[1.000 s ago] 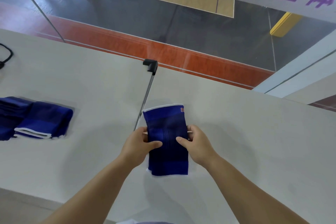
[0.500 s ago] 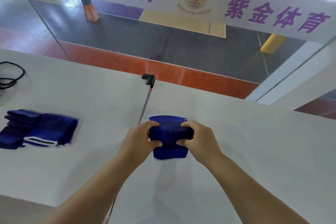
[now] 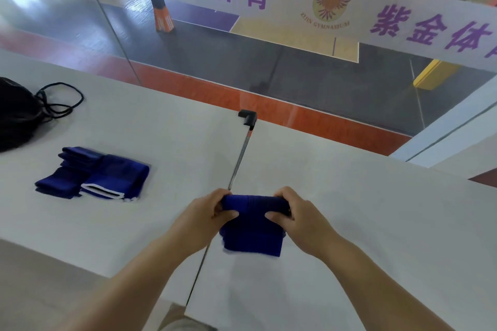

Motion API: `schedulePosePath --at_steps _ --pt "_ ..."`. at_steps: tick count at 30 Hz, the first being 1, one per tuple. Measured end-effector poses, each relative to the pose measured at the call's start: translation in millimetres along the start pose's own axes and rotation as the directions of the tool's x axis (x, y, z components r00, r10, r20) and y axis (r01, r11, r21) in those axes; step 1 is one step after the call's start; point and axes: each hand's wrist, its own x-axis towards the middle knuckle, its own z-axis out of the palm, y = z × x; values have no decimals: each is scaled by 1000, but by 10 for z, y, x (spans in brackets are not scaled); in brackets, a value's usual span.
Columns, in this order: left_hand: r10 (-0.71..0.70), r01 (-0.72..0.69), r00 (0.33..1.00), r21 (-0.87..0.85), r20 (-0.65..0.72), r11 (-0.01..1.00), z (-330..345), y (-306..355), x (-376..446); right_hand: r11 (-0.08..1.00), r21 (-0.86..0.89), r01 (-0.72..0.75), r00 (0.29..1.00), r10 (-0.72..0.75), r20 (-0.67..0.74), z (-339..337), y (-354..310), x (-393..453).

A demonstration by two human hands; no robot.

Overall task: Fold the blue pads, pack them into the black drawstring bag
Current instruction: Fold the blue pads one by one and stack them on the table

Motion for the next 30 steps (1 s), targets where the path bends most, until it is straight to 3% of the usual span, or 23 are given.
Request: schedulePosePath --at_steps 6,11,17,23,27,30 --pt "-62 57 996 74 59 996 -221 -411 -100 987 -157 24 997 -13 70 299 -301 135" --pt "-51 36 997 235 60 971 -654 -822 -94 959 -276 -72 997 75 0 606 -605 325" --pt "16 -53 992 296 127 954 -1442 -1347 -66 944 -273 -187 980 158 -123 955 -1109 525" --pt "151 -155 988 355 40 922 -2064 -1862 49 979 -53 -195 951 175 -254 1298 -1621 672" --pt "347 -275 937 687 37 672 -2218 -2111 243 977 27 -210 931 209 -301 1500 -1789 691" --pt "243 -334 940 783 238 524 -2119 -2152 301 965 59 -256 906 261 -332 1583 -1802 630"
